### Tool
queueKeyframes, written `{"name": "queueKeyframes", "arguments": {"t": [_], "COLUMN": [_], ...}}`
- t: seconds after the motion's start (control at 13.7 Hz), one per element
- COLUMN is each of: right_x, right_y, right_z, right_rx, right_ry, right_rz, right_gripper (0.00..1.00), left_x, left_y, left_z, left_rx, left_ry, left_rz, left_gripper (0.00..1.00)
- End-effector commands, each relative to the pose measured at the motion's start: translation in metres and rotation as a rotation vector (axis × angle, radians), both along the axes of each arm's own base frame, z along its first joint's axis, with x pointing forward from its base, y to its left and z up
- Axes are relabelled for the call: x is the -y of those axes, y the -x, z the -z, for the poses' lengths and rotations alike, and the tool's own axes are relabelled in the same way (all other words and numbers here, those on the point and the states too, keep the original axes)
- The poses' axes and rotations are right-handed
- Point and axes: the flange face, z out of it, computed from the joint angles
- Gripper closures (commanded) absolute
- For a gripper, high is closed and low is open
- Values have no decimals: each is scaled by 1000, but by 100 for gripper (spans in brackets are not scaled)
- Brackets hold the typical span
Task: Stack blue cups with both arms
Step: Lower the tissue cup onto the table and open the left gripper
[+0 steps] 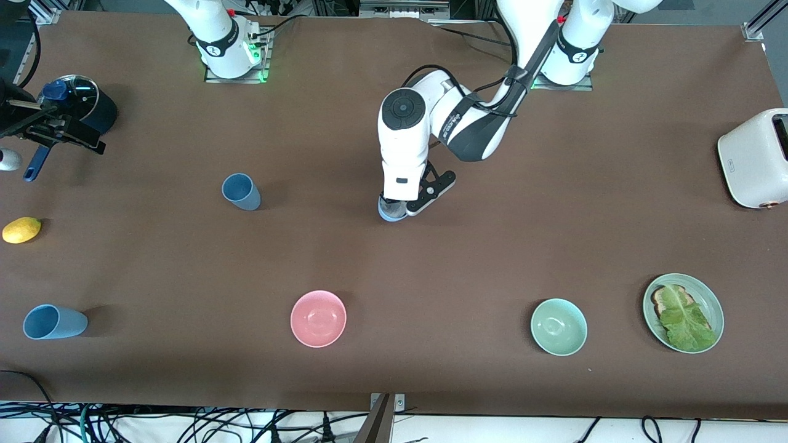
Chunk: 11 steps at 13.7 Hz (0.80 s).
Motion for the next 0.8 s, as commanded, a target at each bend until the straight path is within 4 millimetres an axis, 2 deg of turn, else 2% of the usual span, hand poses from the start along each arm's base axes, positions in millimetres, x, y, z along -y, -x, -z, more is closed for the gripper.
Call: {"name": "queueKeyframes", "arguments": {"t": [0.0,0.59,0.73], "right_x": [2,2,2], "right_y": [6,6,6], "right_z": [-5,-4,-4], "right_rx": [0,-5,-7], "right_ry": [-16,-16,-16], "right_rz": [8,8,8], "right_gripper": [0,0,0], "left_x": [12,14,13], "left_y": [-3,-4,-5], "left_z": [19,77,82], "left_rx": [41,40,57], "left_ry": [-5,-4,-6], "left_rz": [-27,-30,-20], "left_gripper": [100,100,100]}}
